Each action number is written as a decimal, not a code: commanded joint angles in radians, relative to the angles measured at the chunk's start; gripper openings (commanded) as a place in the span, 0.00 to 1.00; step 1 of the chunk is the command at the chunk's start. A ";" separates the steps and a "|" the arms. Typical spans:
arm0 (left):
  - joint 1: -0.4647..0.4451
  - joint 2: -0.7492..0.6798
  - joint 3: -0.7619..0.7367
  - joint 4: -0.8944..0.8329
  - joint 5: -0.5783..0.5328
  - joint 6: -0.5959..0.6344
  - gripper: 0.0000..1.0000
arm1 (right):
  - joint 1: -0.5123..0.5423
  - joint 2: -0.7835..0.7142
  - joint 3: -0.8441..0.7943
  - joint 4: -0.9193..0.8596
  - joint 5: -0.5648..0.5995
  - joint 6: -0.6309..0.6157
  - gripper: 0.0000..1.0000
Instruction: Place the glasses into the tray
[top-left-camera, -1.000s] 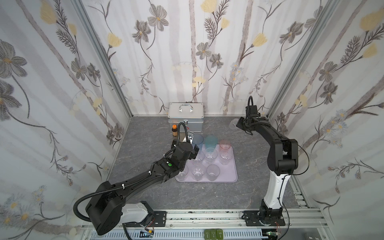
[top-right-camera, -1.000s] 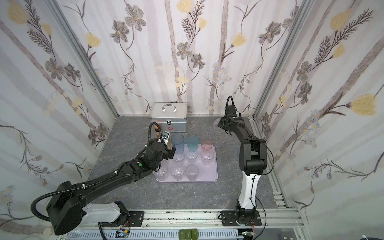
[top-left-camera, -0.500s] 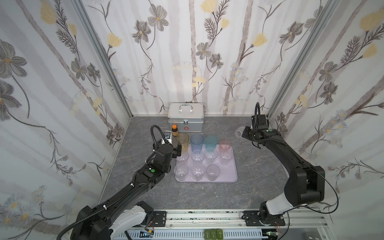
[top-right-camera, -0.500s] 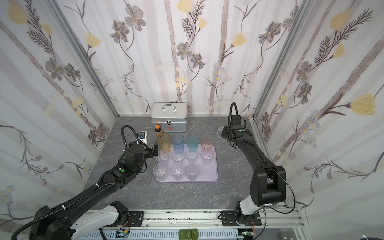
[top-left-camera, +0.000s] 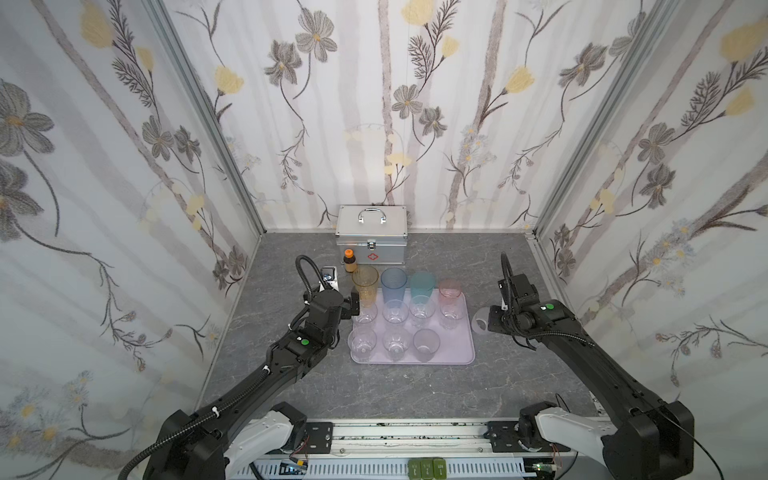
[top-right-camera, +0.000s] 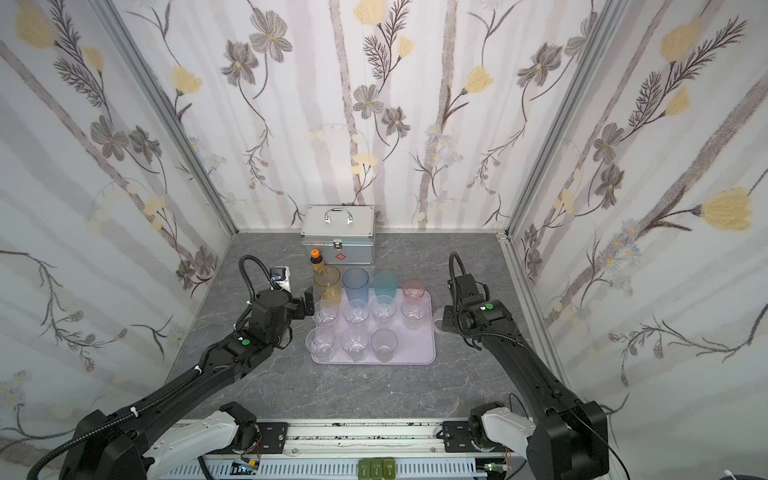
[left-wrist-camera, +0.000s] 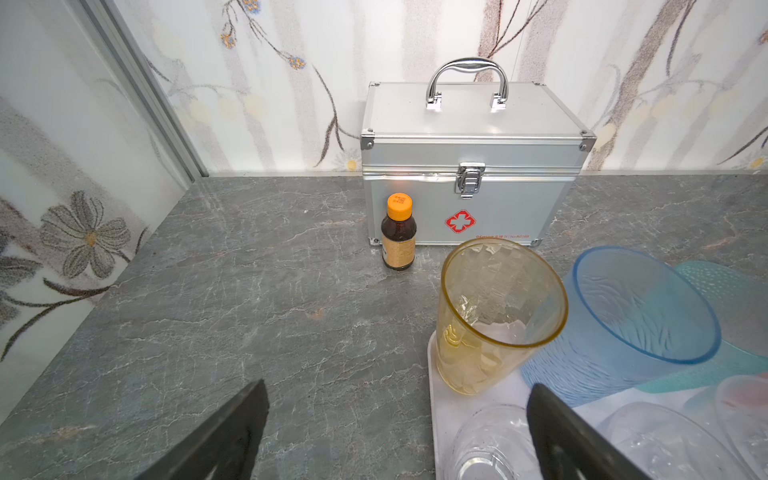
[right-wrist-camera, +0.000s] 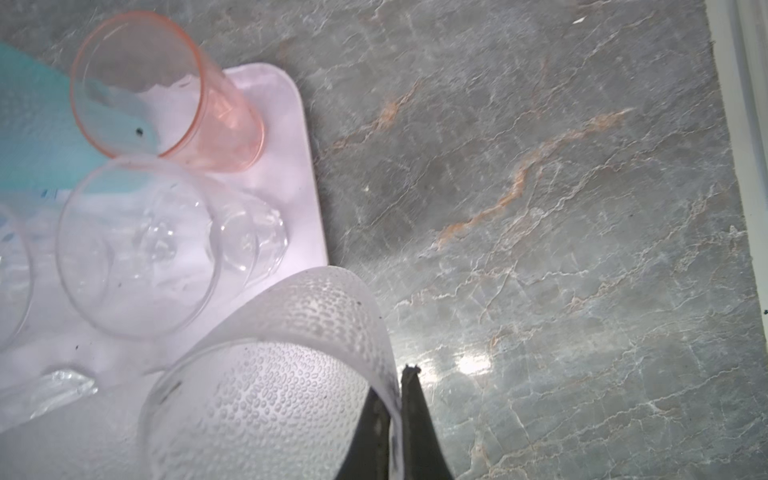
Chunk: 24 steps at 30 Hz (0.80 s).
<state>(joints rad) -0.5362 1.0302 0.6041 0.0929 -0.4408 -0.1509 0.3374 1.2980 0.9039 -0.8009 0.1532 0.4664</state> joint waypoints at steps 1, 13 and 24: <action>0.011 -0.001 0.006 0.027 0.007 -0.017 1.00 | 0.070 -0.005 0.005 -0.041 0.025 0.050 0.00; 0.021 -0.030 -0.029 0.031 -0.019 -0.006 1.00 | 0.223 0.136 0.091 -0.077 0.019 0.025 0.00; 0.020 -0.030 -0.031 0.033 -0.022 -0.001 1.00 | 0.240 0.217 0.123 -0.084 0.002 -0.016 0.00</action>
<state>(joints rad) -0.5171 1.0042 0.5758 0.0998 -0.4450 -0.1562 0.5762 1.5051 1.0119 -0.8902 0.1513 0.4694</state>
